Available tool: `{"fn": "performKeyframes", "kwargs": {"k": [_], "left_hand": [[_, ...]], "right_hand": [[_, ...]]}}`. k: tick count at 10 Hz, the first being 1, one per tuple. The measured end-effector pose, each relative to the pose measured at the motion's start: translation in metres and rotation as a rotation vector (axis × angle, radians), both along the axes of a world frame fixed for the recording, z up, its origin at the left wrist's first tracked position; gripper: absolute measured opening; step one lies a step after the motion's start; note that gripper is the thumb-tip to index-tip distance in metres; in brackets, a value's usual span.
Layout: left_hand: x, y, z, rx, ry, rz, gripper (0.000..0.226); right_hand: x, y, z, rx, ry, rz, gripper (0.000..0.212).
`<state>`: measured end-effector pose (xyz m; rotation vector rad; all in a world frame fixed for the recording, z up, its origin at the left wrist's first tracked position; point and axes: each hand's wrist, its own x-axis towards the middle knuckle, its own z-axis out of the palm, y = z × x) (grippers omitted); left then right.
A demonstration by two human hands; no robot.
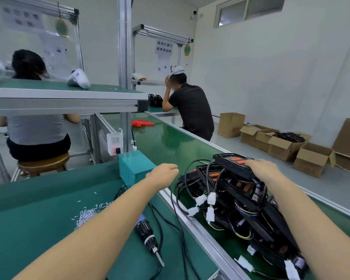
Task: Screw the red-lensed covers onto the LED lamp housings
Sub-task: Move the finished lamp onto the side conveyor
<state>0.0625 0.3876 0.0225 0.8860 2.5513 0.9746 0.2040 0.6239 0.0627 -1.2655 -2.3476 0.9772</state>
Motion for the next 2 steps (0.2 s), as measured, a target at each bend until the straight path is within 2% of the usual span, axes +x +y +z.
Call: {"fn": "performKeyframes", "kwargs": {"k": [1, 2], "left_hand": [[0.004, -0.043, -0.013, -0.045, -0.037, 0.053, 0.034], [0.013, -0.091, -0.033, -0.065, -0.007, 0.171, 0.042]], "right_hand": [[0.002, -0.002, -0.001, -0.003, 0.005, 0.059, 0.049], [0.006, -0.003, 0.003, 0.013, 0.04, 0.022, 0.051]]}}
